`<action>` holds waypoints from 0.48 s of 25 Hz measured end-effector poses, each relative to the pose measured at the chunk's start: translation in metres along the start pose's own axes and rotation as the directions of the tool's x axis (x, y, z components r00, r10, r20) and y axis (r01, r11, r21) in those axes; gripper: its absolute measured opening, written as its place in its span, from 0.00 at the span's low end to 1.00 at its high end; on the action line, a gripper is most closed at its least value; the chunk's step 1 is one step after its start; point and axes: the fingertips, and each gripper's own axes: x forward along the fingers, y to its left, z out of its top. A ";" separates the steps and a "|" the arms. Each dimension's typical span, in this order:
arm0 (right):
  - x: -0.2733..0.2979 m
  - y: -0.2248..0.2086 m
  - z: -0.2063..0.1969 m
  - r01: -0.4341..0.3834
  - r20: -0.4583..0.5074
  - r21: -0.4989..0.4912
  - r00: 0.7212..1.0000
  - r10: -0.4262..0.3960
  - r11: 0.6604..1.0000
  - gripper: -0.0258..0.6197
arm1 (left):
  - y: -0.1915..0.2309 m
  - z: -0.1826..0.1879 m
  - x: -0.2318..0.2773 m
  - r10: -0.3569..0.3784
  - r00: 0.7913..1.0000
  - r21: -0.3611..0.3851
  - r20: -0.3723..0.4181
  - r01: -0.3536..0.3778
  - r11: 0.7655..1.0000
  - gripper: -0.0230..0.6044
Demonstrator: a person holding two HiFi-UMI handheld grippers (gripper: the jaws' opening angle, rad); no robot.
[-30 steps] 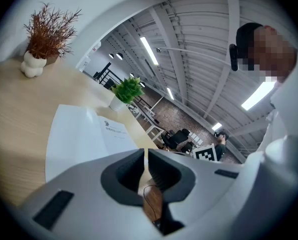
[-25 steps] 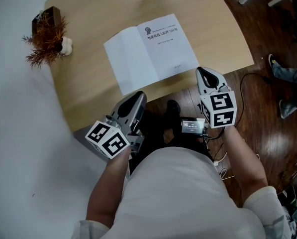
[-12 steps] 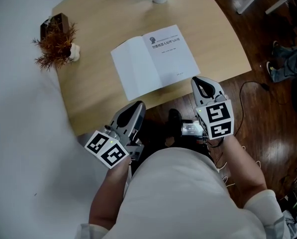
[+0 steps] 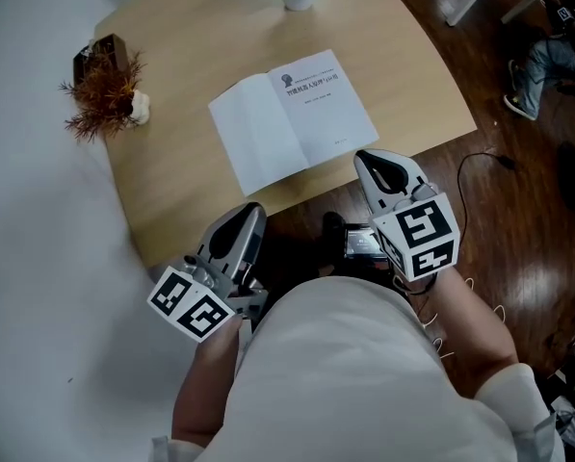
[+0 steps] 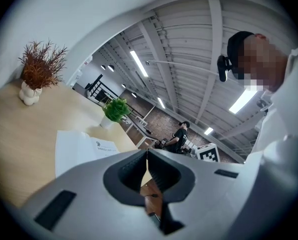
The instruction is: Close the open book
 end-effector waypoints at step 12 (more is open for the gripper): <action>-0.016 0.024 0.026 -0.053 0.043 -0.010 0.998 0.053 0.999 0.04 | -0.016 0.010 -0.024 -0.004 1.000 0.045 -0.007 0.004 0.999 0.04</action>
